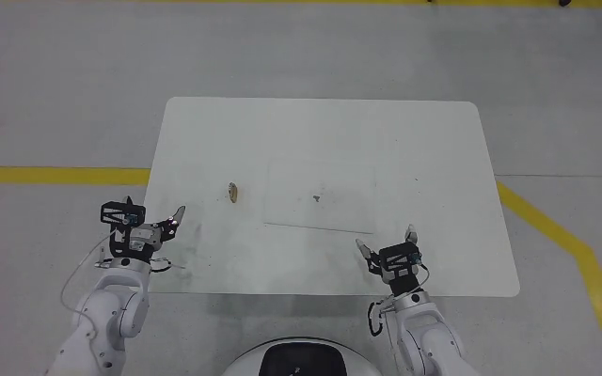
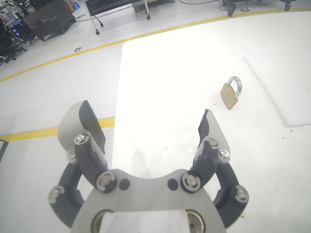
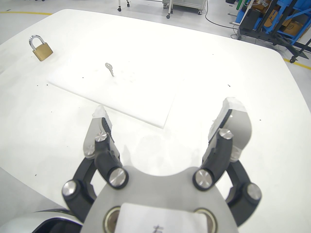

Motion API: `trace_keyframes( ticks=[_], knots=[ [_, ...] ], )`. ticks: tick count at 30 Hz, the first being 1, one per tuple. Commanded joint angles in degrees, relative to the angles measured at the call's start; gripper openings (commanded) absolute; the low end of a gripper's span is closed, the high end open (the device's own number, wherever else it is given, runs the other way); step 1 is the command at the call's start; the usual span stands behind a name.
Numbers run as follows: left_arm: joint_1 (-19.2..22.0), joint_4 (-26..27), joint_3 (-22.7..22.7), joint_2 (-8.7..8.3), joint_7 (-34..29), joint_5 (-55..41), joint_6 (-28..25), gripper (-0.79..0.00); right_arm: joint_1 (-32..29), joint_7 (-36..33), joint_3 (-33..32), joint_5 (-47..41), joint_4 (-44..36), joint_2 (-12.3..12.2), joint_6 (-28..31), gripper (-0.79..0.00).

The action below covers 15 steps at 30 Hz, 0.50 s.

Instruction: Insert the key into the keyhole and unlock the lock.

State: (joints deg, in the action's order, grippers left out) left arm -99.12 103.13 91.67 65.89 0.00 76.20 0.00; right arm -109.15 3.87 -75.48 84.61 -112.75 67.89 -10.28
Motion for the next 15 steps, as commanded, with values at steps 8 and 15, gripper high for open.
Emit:
trace_keyframes(
  ticks=[8,15],
  knots=[
    [0.0,0.0,0.0,0.0,0.0,0.0,0.0,0.0,0.0,0.0,0.1,0.0,0.0,0.0,0.0,0.0],
    [0.0,0.0,0.0,0.0,0.0,0.0,0.0,0.0,1.4,-0.8,-0.9,-1.0,0.5,0.0,1.2,0.0]
  ],
)
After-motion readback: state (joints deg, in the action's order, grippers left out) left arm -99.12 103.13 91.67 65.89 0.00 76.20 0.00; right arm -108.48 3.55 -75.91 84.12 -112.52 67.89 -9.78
